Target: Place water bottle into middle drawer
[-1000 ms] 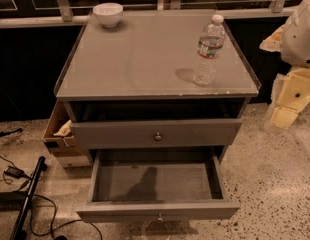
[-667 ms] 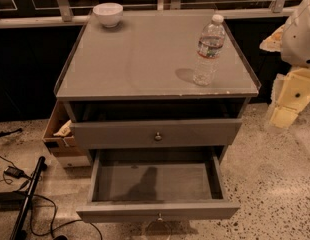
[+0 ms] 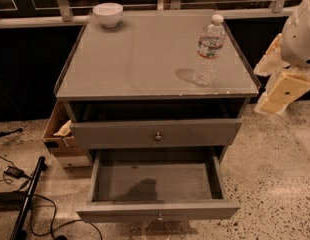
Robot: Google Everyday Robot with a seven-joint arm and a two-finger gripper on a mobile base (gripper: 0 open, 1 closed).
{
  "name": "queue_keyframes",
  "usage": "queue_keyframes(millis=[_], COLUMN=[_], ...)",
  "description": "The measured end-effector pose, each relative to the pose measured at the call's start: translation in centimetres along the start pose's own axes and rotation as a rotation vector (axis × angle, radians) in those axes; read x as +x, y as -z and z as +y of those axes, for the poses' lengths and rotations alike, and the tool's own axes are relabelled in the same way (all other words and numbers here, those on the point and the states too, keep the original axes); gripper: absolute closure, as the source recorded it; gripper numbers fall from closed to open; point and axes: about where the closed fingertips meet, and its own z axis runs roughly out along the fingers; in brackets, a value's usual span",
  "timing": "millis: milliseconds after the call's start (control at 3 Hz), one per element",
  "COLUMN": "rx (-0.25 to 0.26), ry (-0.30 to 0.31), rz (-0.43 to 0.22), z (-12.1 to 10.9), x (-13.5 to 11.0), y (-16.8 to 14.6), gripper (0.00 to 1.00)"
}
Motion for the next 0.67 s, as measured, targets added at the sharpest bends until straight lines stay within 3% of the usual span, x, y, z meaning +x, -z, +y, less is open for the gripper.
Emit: queue_keyframes(millis=[333, 667], rx=[0.0, 0.0], ry=[0.0, 0.0], rz=[0.0, 0.0], z=[0.0, 0.0], x=[0.0, 0.0], y=[0.0, 0.0], gripper=[0.65, 0.65])
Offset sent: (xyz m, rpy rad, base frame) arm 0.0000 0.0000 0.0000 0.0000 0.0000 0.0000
